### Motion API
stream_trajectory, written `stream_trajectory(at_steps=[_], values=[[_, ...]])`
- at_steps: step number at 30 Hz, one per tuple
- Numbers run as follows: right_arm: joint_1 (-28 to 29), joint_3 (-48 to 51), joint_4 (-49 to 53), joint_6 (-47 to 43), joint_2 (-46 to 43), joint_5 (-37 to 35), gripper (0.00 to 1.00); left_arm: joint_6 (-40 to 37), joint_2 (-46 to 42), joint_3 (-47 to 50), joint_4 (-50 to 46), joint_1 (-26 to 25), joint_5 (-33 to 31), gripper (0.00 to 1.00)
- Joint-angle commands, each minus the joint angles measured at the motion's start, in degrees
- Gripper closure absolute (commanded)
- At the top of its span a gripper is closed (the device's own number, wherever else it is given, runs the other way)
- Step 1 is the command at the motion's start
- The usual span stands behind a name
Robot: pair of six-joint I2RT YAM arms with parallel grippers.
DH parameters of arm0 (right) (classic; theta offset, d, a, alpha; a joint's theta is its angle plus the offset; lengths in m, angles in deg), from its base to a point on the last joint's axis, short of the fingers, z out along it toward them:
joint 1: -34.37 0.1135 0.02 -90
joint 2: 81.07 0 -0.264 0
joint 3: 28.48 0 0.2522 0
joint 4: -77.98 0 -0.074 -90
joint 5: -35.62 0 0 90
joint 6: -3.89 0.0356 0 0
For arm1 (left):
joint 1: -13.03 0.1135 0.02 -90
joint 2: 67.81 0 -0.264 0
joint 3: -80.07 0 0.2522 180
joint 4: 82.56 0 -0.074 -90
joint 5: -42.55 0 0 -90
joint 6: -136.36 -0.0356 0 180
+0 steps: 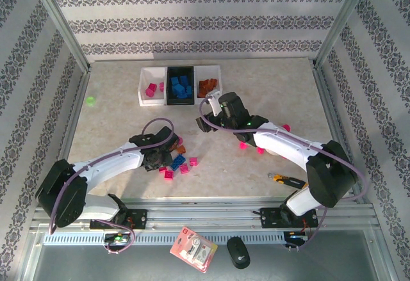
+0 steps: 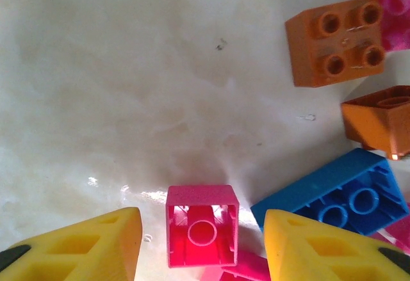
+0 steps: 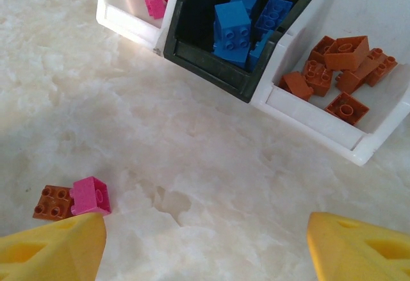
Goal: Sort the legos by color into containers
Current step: Pick up the lego from the middle-left of the table.
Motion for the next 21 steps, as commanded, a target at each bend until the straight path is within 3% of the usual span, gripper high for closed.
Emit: stream_trajectory(at_steps=[1, 9, 16, 21], values=[[0.81, -1.71, 0.15, 0.45, 0.12, 0.17, 0.18, 0.88, 1.74, 1.19, 1.44, -0.63, 0.88, 0.47], [0.97, -1.81, 0.27, 0.81, 0.39, 0.16, 0.18, -0.15, 4.63, 2.73, 3.15, -0.56, 1.44, 0.51], [1.07, -2.07, 0.37, 0.89, 0.69, 0.38, 0.18, -1.52, 5.58, 1.98, 3.03, -0.63, 2.17, 0.71], [1.33, -1.97, -0.03, 0.89, -0.02, 1.09, 0.17, -2.6, 2.79, -1.41, -1.24, -0.47, -2.38, 0.73]])
